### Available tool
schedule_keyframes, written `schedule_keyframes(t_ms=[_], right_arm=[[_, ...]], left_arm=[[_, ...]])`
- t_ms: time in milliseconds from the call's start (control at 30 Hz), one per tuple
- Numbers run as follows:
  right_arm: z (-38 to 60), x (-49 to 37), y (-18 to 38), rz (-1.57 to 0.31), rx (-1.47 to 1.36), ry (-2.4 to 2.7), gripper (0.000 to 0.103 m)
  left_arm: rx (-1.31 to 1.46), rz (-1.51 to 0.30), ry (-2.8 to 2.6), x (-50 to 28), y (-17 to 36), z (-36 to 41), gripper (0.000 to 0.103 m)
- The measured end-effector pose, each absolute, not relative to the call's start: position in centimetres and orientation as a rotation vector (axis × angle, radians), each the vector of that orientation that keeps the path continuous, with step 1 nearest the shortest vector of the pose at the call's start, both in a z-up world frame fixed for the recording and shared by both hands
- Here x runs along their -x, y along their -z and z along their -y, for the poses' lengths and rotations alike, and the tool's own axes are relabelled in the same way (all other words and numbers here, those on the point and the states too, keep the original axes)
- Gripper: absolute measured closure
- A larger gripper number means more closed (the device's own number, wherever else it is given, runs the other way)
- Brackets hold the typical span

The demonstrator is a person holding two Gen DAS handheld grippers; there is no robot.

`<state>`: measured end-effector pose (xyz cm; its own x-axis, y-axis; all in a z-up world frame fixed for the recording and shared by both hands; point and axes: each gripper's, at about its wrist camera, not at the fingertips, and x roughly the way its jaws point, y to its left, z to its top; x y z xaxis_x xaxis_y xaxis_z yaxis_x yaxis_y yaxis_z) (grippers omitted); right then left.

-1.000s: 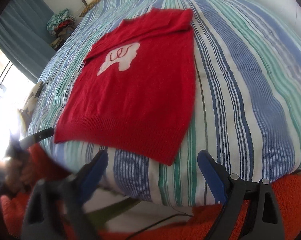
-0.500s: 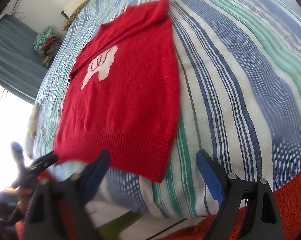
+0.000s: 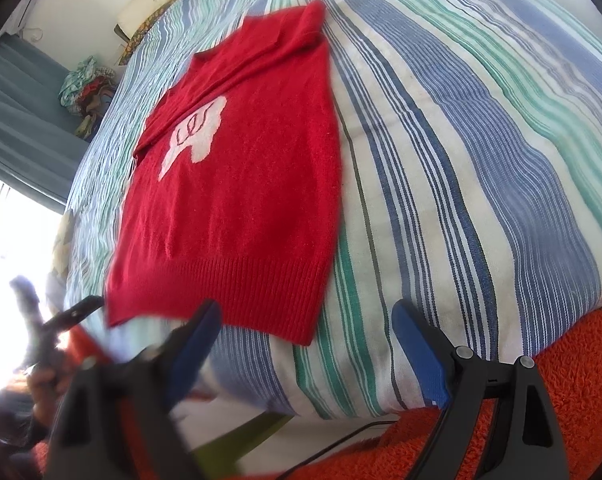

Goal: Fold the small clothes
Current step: 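Position both grippers at the sweater hem, then grasp the hem with the left gripper while the right gripper grasps it too, fold toward the collar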

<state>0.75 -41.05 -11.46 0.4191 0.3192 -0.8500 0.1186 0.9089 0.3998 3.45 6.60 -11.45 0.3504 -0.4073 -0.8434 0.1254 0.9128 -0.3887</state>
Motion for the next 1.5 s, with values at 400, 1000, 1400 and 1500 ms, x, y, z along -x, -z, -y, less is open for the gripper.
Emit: schedule_keyframes(t_ms=[400,1000,1400,1500], right_arm=[[42.1,-1.1,12.1,-1.186,-0.565,-0.195,0.023],[40.2,-3.6,7.9,-1.02,-0.507,-0.256,0.098],[39.7,-26.0,1.0,-0.768,-0.378,-0.164,0.098],[40.0,-31.5,1.7,-0.769,-0.361,-0.117,0.098]], left_arm=[[0.308,-1.259,0.473,-4.0,13.6,-3.9,0.031],[0.531,-1.132,0.491,-7.6,7.0,-6.2,0.101],[0.372,-1.042,0.308,-32.0,5.5,-2.6,0.101],[0.349,-1.047,0.251,-35.9,6.5,-1.8,0.101]])
